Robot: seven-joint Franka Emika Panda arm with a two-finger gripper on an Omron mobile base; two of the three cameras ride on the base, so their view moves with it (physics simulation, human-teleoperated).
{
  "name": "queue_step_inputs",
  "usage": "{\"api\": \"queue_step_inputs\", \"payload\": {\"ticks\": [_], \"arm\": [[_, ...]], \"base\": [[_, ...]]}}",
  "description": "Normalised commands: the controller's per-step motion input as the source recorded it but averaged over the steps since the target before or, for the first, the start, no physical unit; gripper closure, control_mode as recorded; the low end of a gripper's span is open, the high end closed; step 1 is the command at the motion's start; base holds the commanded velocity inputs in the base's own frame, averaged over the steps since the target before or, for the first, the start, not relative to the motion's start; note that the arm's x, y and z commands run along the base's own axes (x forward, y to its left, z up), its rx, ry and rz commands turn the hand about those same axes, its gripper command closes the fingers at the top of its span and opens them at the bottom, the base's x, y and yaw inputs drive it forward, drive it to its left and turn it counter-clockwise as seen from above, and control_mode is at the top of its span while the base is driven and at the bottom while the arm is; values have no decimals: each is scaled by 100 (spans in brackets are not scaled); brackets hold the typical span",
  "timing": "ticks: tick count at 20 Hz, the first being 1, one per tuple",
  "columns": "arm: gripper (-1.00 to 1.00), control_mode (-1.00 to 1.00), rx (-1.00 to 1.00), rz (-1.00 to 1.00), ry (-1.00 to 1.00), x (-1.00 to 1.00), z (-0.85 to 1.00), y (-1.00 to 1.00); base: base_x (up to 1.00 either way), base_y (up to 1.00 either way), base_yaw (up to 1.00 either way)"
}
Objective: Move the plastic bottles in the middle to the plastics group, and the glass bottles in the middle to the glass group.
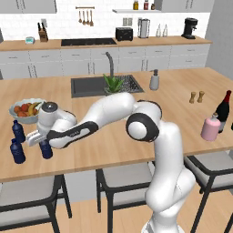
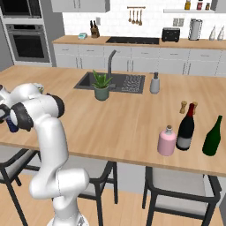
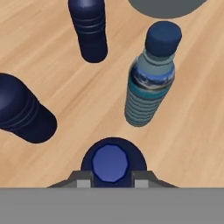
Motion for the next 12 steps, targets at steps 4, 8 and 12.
{"api": "queue_step_inputs", "payload": {"ticks": [4,8,12], "arm": [[100,-100,2,0,-6,0,-22,0],[100,-100,6,0,-8,0,0,0],[100,-100,5,0,-2,0,0,-1]], "base": [[0,0,0],[0,0,0],[0,0,0]]}}
